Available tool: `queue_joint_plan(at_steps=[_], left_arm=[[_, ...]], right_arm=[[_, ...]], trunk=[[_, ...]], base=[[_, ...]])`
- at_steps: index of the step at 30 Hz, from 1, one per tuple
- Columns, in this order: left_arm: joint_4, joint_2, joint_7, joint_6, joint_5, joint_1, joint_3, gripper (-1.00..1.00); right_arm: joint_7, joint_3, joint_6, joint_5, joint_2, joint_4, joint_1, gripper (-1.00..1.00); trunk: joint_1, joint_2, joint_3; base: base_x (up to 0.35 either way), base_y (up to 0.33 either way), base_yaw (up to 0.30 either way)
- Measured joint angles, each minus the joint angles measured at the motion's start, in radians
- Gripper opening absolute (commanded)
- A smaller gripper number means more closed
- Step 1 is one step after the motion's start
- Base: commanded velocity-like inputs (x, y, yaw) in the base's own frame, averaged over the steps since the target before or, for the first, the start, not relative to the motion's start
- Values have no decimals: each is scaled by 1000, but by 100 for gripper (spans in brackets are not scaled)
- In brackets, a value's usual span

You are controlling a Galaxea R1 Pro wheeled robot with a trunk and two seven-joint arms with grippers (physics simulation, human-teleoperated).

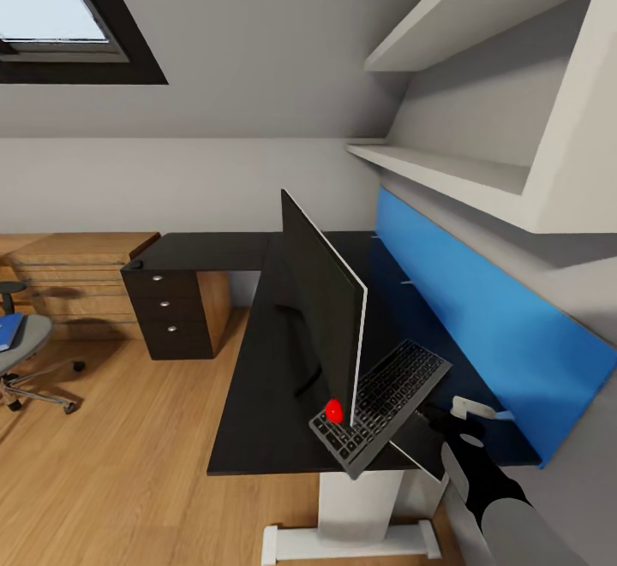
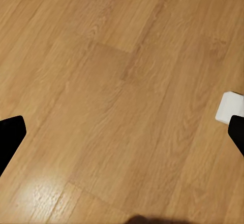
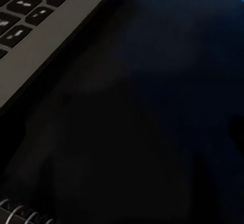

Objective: In the bedroom, organize the workspace by keeping the computer under the desk, ensuring the monitor is on the desk, placing the keyboard on the desk next to the monitor, placing the mouse on the desk next to the keyboard, moving the folder from the swivel chair onto the desk next to the mouse, stacking the notebook on top of the folder with the pen on top of the notebook, and positioning the swivel chair next to the desk.

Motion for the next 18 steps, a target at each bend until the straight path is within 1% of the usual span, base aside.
queue_joint_plan(at_steps=[2,5,8,18], left_arm=[[0,0,0,0,0,0,0,100],[0,0,0,0,0,-1,0,100],[0,0,0,0,0,0,0,100],[0,0,0,1,0,0,-1,100]], right_arm=[[0,-1,0,0,0,-5,0,100],[1,-4,1,0,1,-67,0,100],[2,-5,2,0,1,-101,1,100],[5,-5,5,-4,4,-112,1,100]], trunk=[[0,0,0],[0,0,0],[0,0,0],[0,0,0]], base=[[0,0,0],[0,0,0],[0,0,0],[0,0,0]])
